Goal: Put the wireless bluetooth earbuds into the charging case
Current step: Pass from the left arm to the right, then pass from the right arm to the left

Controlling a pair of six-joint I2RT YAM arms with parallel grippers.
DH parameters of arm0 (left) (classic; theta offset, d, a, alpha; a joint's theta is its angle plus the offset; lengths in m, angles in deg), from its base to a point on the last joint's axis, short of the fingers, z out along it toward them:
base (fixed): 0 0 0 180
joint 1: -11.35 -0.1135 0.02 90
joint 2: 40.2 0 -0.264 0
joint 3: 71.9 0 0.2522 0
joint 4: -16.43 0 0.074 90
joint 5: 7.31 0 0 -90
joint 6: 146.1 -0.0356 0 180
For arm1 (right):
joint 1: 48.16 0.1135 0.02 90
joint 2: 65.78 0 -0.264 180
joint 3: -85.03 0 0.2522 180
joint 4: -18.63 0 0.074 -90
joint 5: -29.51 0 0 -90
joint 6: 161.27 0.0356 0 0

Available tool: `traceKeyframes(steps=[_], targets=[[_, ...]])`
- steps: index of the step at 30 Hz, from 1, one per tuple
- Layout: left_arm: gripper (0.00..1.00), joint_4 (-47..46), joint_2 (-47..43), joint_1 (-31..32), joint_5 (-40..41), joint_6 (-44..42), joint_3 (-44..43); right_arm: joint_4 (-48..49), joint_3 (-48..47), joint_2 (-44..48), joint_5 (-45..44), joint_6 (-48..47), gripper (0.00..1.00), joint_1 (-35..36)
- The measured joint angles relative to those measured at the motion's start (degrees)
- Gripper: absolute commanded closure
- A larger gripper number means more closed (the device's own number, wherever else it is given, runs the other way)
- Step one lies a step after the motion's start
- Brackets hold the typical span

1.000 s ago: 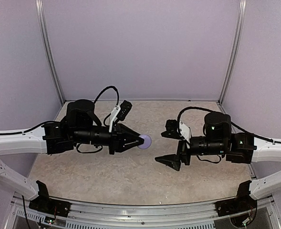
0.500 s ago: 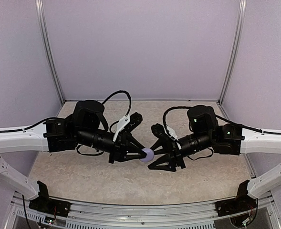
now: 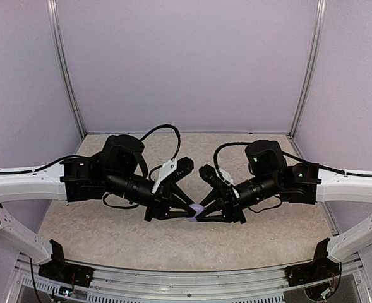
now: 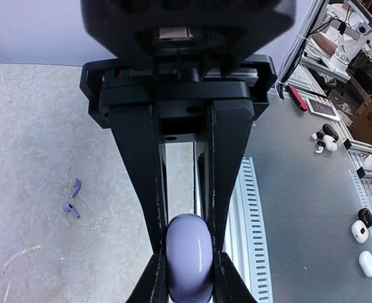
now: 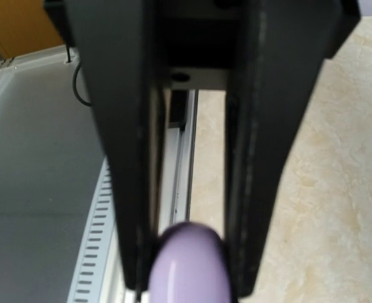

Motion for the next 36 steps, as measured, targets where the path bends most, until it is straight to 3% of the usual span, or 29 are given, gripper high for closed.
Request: traceKeyframes(steps=[4, 8, 19, 27, 36], targets=[[0.53, 0.50, 0.02, 0.04, 0.52, -0.39, -0.24, 0.15, -0.04, -0.17, 0.63, 0.22, 0.88, -0.33], [0.45, -2.45, -1.07, -0.09, 1.90, 0.24, 1.38, 0.57, 0.00, -0.13, 1.46, 0.59, 0.88, -0.87], [0.47, -21.57, -13.73, 0.00, 8.68, 5.11, 15.08, 16.90, 5.84, 4.79, 0.61, 8.52, 0.86, -2.01], [0.51, -29.27, -12.81, 1.70, 11.63, 6.36, 16.04, 30.12, 8.22, 4.85, -0.68, 13.70, 0.87, -2.10], [0.61, -33.92, -9.90, 3.41, 12.87, 7.15, 16.06, 37.92, 9.35, 4.37, -0.94, 16.92, 0.87, -2.12]])
